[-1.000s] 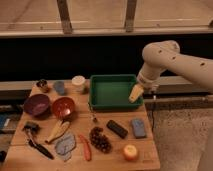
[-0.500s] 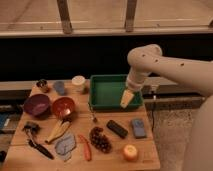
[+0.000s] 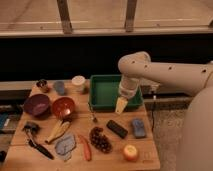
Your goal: Place eraser in metal cup
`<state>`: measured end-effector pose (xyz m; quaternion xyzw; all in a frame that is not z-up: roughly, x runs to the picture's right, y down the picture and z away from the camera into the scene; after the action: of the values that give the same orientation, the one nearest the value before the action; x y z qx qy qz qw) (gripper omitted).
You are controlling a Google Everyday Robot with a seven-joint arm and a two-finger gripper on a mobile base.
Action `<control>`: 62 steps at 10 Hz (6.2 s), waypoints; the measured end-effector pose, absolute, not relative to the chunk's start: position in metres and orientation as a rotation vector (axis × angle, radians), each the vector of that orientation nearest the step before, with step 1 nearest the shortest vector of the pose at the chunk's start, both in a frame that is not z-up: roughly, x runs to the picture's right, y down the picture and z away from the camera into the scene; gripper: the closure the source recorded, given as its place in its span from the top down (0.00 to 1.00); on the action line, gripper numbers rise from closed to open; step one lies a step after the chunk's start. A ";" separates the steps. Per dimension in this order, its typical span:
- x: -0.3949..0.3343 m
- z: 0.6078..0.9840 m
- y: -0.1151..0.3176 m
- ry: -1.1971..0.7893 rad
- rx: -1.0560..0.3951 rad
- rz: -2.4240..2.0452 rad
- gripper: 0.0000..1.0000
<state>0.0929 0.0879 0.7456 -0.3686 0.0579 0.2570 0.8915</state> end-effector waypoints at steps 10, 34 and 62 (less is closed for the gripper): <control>0.074 0.768 0.121 0.121 -0.871 0.528 0.80; 0.082 0.811 0.198 0.405 -0.905 0.508 0.80; 0.079 0.846 0.222 0.598 -0.926 0.473 0.16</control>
<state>0.0794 0.2223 0.8461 -0.4358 0.2813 0.2228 0.8254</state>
